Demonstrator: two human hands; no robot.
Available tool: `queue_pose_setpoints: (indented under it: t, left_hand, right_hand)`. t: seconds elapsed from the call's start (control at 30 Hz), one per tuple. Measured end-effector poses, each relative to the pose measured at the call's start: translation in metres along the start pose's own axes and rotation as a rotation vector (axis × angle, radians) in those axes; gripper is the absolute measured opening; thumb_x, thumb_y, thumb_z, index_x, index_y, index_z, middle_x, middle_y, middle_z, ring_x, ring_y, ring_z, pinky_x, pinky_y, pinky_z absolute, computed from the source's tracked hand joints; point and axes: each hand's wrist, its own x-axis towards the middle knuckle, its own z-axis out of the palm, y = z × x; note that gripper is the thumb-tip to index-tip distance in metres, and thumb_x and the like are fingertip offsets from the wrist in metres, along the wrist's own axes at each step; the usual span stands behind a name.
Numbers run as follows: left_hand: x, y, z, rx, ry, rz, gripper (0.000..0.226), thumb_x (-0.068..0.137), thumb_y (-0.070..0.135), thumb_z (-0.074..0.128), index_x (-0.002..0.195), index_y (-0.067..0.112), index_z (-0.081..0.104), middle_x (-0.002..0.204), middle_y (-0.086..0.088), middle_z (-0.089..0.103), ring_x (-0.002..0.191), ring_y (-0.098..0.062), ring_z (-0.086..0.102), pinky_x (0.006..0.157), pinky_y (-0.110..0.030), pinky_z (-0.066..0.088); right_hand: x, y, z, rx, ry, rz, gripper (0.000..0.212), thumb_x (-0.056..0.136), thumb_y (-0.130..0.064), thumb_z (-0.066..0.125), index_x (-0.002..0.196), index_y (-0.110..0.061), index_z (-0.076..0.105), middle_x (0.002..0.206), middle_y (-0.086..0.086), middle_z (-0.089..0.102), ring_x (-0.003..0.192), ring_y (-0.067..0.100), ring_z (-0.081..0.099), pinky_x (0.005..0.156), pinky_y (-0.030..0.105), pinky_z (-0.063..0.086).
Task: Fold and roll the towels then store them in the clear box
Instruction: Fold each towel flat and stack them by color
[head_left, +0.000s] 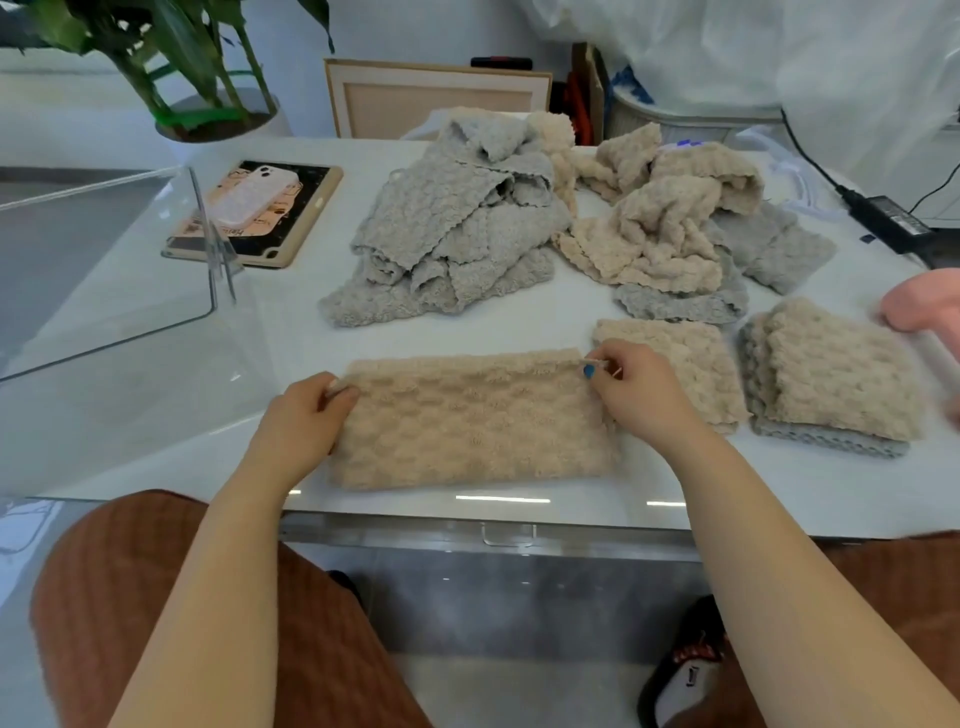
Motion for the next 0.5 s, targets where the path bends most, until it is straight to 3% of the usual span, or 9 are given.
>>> queue_pose_setpoints:
  t: [0.07,0.17,0.23,0.33,0.4,0.5]
  left_hand:
    - [0.013,0.003,0.006,0.105,0.051,0.035,0.032,0.095,0.029,0.051,0.071,0.008,0.048,0.067,-0.008,0.053,0.065,-0.025,0.052,0.060,-0.035,0.039]
    - [0.032,0.003,0.014,0.217,0.036,0.056,0.024,0.093,0.026,0.053,0.080,0.006,0.054,0.085,-0.006,0.050,0.076,-0.024,0.051,0.058,-0.030,0.036]
    - [0.043,0.001,0.016,0.202,0.019,0.046,0.011,0.090,0.020,0.057,0.099,0.013,0.057,0.101,0.001,0.045,0.089,-0.020,0.051,0.070,-0.030,0.042]
    - [0.053,-0.001,0.017,0.136,-0.066,0.063,0.039,0.085,0.011,0.059,0.121,0.020,0.051,0.112,0.005,0.040,0.106,-0.019,0.048,0.088,-0.032,0.043]
    - [0.058,0.003,0.015,0.130,-0.111,0.095,0.042,0.085,0.010,0.061,0.124,0.018,0.051,0.117,0.001,0.044,0.108,-0.019,0.049,0.089,-0.030,0.043]
    - [0.067,0.009,0.007,0.184,-0.178,0.101,0.037,0.085,0.014,0.068,0.118,0.019,0.054,0.115,-0.003,0.051,0.093,-0.018,0.052,0.079,-0.026,0.040]
  right_hand:
    - [0.013,-0.001,0.001,-0.114,0.005,-0.033,0.019,0.090,-0.005,0.052,0.078,-0.016,0.061,0.069,-0.001,0.055,0.064,0.015,0.051,0.054,0.022,0.034]
    - [0.033,-0.004,0.011,-0.278,-0.066,-0.089,0.017,0.090,-0.003,0.050,0.094,-0.008,0.067,0.091,0.005,0.055,0.084,0.022,0.054,0.068,0.026,0.037]
    - [0.045,-0.007,0.018,-0.321,-0.117,-0.111,0.020,0.090,-0.003,0.049,0.101,-0.006,0.065,0.101,0.008,0.053,0.092,0.024,0.055,0.075,0.028,0.040]
    - [0.057,-0.009,0.023,-0.383,-0.236,-0.125,0.022,0.088,0.000,0.049,0.101,-0.007,0.065,0.110,0.010,0.053,0.097,0.027,0.057,0.082,0.033,0.047]
    - [0.063,-0.009,0.021,-0.403,-0.291,-0.127,0.020,0.088,0.001,0.051,0.101,-0.005,0.066,0.111,0.010,0.056,0.097,0.027,0.059,0.083,0.034,0.048]
    - [0.069,-0.010,0.016,-0.437,-0.336,-0.136,0.015,0.090,-0.005,0.055,0.102,-0.009,0.062,0.109,0.006,0.049,0.096,0.024,0.056,0.079,0.031,0.046]
